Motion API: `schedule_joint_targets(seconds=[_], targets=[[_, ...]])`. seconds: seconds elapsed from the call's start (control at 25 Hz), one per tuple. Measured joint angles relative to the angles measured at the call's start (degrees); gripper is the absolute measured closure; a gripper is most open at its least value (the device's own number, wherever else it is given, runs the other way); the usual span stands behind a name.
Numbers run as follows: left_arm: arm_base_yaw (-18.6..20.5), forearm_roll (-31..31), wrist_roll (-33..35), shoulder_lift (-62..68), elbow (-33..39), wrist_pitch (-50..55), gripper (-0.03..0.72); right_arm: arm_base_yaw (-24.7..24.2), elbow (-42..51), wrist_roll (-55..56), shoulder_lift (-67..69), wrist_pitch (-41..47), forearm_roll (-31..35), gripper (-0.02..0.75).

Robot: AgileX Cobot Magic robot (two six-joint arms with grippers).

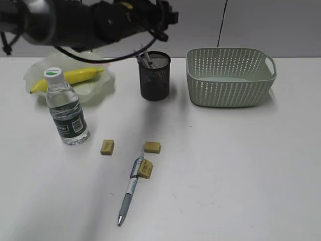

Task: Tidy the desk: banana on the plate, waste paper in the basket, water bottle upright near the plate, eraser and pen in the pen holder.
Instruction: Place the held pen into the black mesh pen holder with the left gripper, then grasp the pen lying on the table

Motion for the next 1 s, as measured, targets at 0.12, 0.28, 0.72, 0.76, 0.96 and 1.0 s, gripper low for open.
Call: schedule_joint_targets(seconds=[0.12, 0.28, 0.72, 0.76, 0.96, 1.0], targets=[[0.0, 1.2, 0.0, -6.9, 0.0, 6.7, 0.209, 0.0, 0.0, 0.0, 0.0, 0.0, 0.0, 0.428], [0.0, 6.8, 0.0, -16.7, 0.0, 23.2, 0.209, 0.0, 0.0, 0.0, 0.0, 0.0, 0.0, 0.428], [4.3, 24.8, -8.0, -40.2, -0.1, 73.9, 0.209, 0.0, 0.0, 0.0, 0.0, 0.0, 0.0, 0.428], [5.2, 26.6, -9.8, -42.0, -0.1, 76.9, 0.212, 0.0, 0.0, 0.0, 0.0, 0.0, 0.0, 0.428], [9.8, 30.2, -12.4, -52.9, 5.2, 85.0, 0.257, 0.0, 0.0, 0.0, 0.0, 0.0, 0.0, 0.428], [10.2, 30.4, -12.6, -55.3, 7.7, 85.3, 0.26, 0.0, 0.0, 0.0, 0.0, 0.0, 0.0, 0.428]])
